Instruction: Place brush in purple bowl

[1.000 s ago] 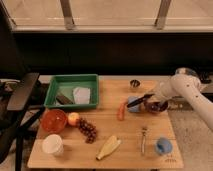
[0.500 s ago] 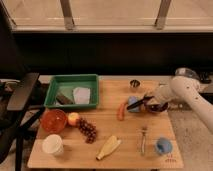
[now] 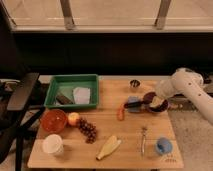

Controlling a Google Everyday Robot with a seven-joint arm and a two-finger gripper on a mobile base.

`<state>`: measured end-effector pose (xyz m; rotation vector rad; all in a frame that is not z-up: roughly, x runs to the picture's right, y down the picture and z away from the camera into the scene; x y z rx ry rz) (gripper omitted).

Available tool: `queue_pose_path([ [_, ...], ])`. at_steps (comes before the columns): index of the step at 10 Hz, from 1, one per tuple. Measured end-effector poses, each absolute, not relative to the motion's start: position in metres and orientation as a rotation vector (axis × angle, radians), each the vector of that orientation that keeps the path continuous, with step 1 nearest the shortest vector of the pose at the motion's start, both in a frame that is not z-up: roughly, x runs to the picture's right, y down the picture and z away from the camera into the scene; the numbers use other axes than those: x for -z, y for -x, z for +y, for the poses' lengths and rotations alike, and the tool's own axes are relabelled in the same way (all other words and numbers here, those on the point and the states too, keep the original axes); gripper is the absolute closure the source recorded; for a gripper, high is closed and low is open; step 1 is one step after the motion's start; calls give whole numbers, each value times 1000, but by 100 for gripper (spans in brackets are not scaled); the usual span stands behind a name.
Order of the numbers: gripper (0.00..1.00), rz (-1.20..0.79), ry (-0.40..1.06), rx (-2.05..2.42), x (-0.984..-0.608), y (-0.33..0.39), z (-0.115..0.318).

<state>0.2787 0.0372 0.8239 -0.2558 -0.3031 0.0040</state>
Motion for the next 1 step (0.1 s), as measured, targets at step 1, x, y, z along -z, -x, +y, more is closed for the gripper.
queue_pose_path([
  [1, 26, -283, 258, 8, -817, -278, 34],
])
